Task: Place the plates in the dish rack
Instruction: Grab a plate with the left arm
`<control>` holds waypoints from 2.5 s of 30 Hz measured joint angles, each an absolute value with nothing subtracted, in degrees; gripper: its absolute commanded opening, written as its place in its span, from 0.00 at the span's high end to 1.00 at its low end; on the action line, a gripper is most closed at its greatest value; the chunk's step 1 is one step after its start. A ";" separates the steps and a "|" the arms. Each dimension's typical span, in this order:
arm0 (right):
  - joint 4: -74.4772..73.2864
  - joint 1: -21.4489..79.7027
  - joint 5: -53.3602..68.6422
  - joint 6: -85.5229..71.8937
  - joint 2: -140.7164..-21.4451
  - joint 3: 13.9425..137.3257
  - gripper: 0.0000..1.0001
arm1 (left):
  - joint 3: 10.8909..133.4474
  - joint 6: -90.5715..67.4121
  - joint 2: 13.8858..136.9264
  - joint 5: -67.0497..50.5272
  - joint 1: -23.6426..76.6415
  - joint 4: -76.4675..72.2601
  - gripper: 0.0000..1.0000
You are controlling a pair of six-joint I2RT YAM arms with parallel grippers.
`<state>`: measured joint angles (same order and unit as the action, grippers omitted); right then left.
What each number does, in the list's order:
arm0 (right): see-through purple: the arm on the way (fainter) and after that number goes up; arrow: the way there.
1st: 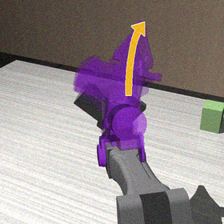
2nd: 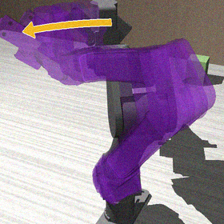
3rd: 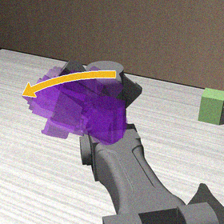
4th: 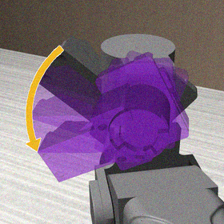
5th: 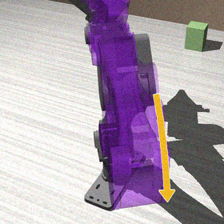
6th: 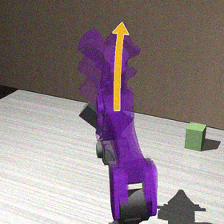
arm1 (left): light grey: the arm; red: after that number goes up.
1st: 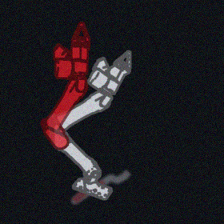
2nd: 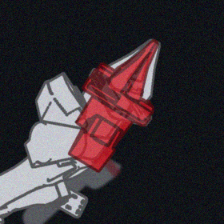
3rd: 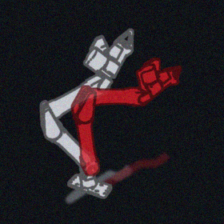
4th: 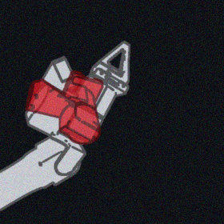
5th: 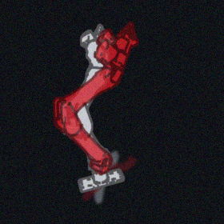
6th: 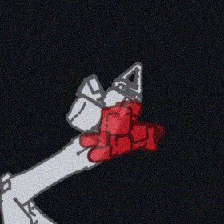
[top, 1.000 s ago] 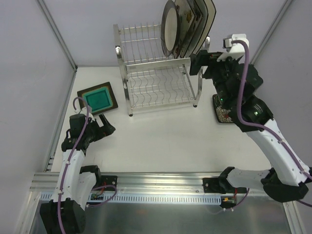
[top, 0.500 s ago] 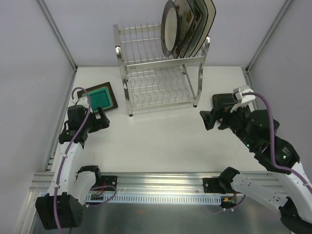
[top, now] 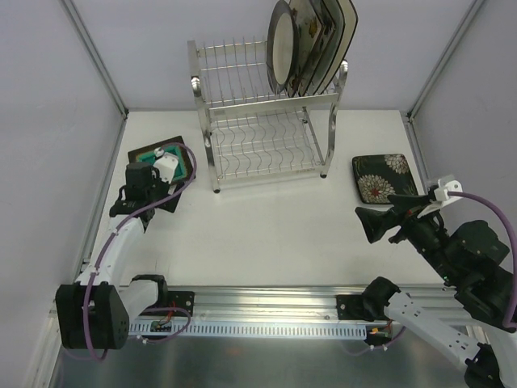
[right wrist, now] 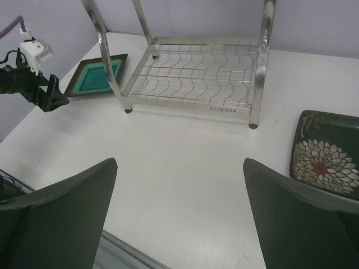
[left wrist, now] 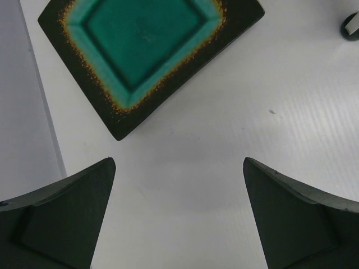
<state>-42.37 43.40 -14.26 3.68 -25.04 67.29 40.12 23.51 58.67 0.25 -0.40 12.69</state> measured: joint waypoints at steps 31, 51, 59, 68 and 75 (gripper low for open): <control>-42.72 43.35 -21.52 4.51 -29.98 67.53 0.00 | 38.79 53.58 92.23 13.72 3.77 -20.03 0.20; -42.70 43.35 -25.10 4.51 -31.68 67.24 0.00 | 42.41 54.98 98.28 12.34 3.77 -21.67 0.94; -42.72 43.35 -25.19 4.58 -31.66 67.09 0.00 | 42.74 56.18 95.48 15.11 3.70 -21.30 1.00; -42.74 43.35 -24.93 4.69 -29.19 67.09 0.01 | 42.72 48.49 83.92 15.11 3.77 -9.32 1.00; -43.27 43.35 -24.82 4.69 -26.57 67.09 0.01 | 44.40 38.22 76.51 15.20 3.75 1.43 1.00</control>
<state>-43.27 43.35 -24.82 4.69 -26.57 67.09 44.40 38.22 76.51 15.20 3.75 1.43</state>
